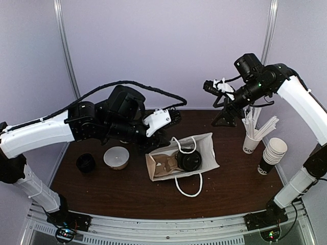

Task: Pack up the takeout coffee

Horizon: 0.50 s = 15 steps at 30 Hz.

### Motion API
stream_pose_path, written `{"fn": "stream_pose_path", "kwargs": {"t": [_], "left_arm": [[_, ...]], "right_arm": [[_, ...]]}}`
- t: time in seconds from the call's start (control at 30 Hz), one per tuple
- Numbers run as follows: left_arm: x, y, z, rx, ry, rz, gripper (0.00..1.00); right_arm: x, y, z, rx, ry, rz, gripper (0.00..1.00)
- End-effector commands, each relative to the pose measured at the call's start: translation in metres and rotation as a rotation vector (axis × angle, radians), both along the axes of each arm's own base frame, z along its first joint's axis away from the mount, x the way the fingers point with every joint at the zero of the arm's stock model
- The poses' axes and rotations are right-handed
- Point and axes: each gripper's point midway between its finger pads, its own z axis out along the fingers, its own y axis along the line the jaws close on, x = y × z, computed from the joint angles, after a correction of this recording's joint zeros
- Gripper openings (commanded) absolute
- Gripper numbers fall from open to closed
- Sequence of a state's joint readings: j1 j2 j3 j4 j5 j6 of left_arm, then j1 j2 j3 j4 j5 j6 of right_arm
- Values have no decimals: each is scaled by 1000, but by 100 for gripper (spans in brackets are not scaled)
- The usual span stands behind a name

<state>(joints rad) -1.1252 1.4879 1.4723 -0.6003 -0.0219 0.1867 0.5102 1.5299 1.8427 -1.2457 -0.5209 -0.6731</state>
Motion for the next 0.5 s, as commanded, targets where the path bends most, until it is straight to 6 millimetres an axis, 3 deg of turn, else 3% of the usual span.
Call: {"fn": "stream_pose_path", "kwargs": {"t": [0.0, 0.47], "left_arm": [[-10, -3, 2, -11, -49, 14, 33], [-48, -11, 2, -48, -109, -55, 39]], "right_arm": [[-2, 3, 4, 38, 13, 11, 99], [-21, -9, -5, -11, 45, 29, 99]]}}
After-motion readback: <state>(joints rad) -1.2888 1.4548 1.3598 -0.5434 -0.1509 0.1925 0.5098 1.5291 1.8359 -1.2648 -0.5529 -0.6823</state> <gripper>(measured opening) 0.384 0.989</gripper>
